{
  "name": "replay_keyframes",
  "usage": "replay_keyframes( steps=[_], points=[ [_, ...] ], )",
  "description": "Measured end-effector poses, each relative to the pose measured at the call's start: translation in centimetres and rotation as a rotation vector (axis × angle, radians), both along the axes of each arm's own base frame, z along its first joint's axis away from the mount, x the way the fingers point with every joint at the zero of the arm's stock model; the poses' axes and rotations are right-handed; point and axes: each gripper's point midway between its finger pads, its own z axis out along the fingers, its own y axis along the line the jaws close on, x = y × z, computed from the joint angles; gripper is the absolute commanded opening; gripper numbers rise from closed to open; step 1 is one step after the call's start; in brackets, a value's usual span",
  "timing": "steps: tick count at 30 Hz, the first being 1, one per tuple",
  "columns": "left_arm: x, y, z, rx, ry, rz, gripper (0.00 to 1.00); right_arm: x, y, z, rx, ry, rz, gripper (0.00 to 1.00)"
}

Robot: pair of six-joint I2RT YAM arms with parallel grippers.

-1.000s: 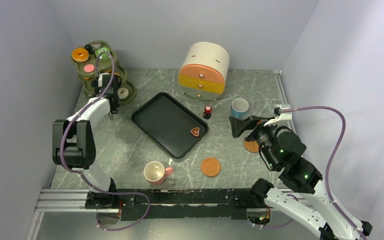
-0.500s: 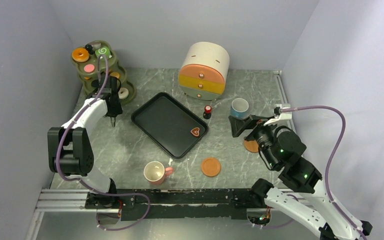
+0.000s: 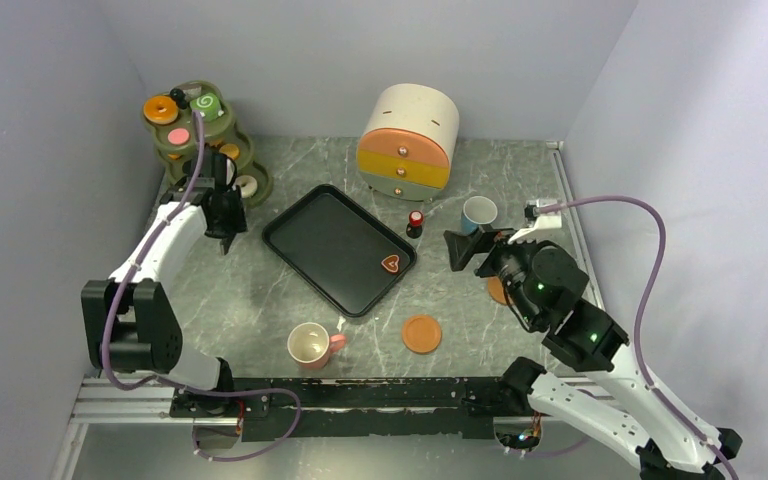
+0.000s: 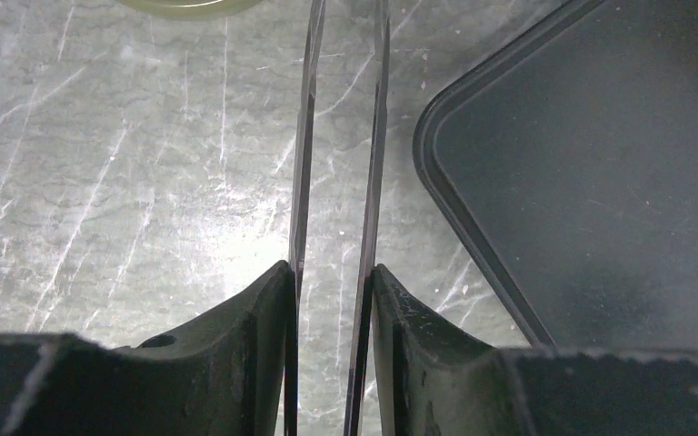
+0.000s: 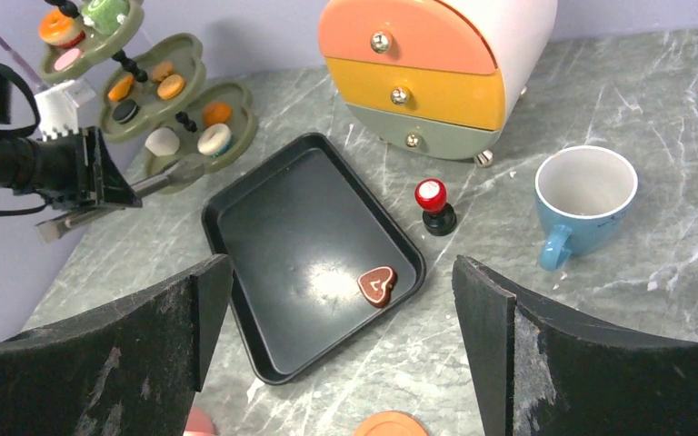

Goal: Serve the afternoon tea
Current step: Adjust the dessert on the tray, then pick up the desert from the tray.

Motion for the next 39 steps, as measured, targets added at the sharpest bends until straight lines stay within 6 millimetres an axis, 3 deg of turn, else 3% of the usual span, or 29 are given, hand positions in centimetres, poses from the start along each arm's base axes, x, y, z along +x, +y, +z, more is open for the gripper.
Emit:
replay_keyframes(
  steps=[10, 15, 24, 33, 39],
  points=[
    [-1.9, -1.1, 2.0, -0.024, -0.007, -0.052, 0.42, 0.5, 0.7, -0.2, -0.012, 0.012, 0.008, 0.95],
    [-2.8, -2.5, 4.7, -0.031, -0.063, -0.099, 0.43, 0.9, 1.5, -0.4, -0.016, 0.019, 0.025, 0.94],
    [-3.4, -8.6, 10.9, -0.072, -0.222, -0.278, 0.43, 1.5, 2.2, -0.3, -0.033, 0.026, 0.027, 0.94],
    [-4.7, -14.7, 12.0, -0.13, -0.243, -0.453, 0.46, 1.4, 1.5, 0.6, -0.038, 0.005, 0.012, 0.94],
    [-5.4, -17.7, 12.1, -0.148, -0.265, -0.537, 0.46, 1.3, 1.3, 1.2, -0.029, -0.005, 0.004, 0.94]
  ],
)
